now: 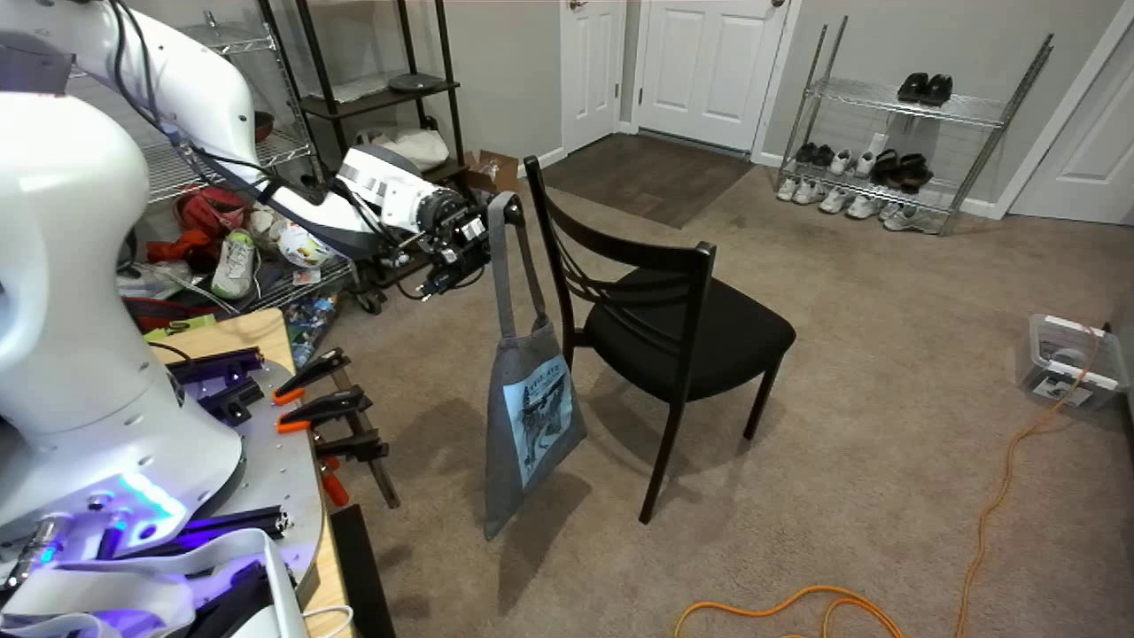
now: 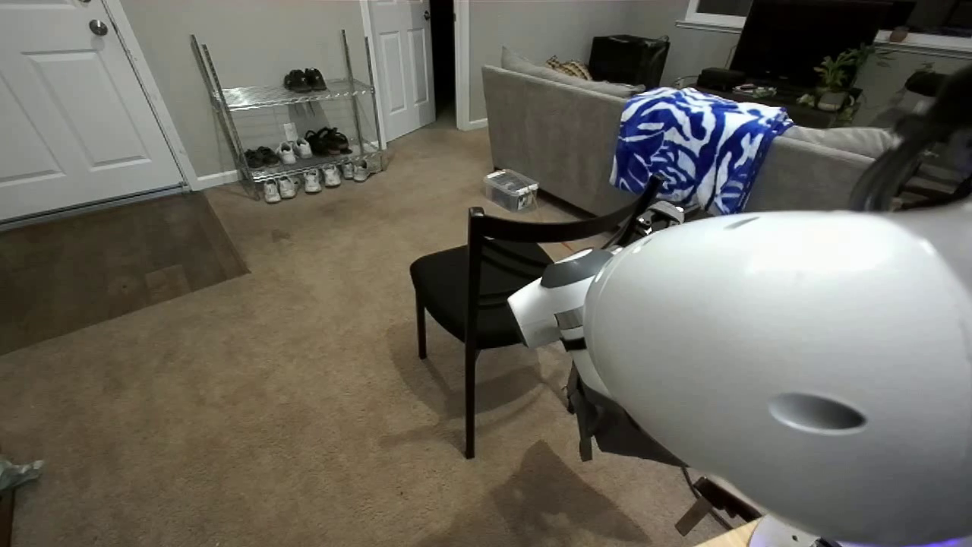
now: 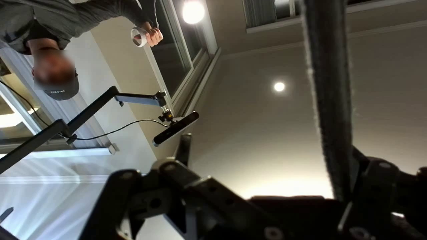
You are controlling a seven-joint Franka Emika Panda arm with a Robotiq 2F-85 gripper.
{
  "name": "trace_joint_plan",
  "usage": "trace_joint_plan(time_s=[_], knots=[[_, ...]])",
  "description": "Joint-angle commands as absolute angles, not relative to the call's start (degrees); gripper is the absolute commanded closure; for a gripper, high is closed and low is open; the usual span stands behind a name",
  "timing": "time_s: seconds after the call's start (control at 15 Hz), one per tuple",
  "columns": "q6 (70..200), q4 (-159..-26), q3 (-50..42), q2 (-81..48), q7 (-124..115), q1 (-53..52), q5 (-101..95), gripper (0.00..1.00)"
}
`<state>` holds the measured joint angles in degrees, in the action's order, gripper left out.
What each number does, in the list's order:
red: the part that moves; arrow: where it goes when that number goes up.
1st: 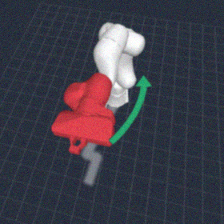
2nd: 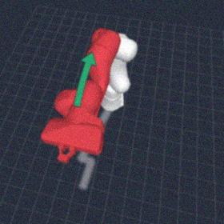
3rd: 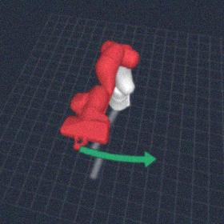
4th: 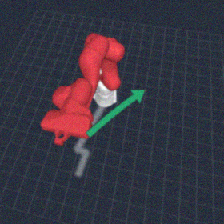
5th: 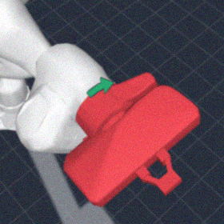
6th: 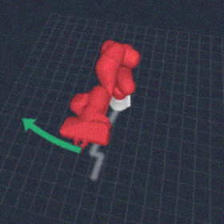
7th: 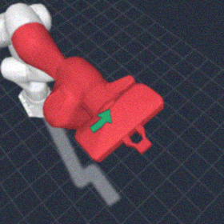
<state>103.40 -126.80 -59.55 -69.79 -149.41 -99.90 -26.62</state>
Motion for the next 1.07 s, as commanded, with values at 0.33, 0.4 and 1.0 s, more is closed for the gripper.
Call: trace_joint_plan(time_s=[0.33, 0.4, 1.0], knots=[[114.7, -134.8, -63.4, -64.2, -149.4, -100.8, -29.2, 0.0], [116.3, -135.5, -63.8, -64.0, -149.4, -100.8, -29.4, 0.0], [133.4, -142.7, -68.5, -59.9, -149.4, -98.7, -34.9, 0.0]])
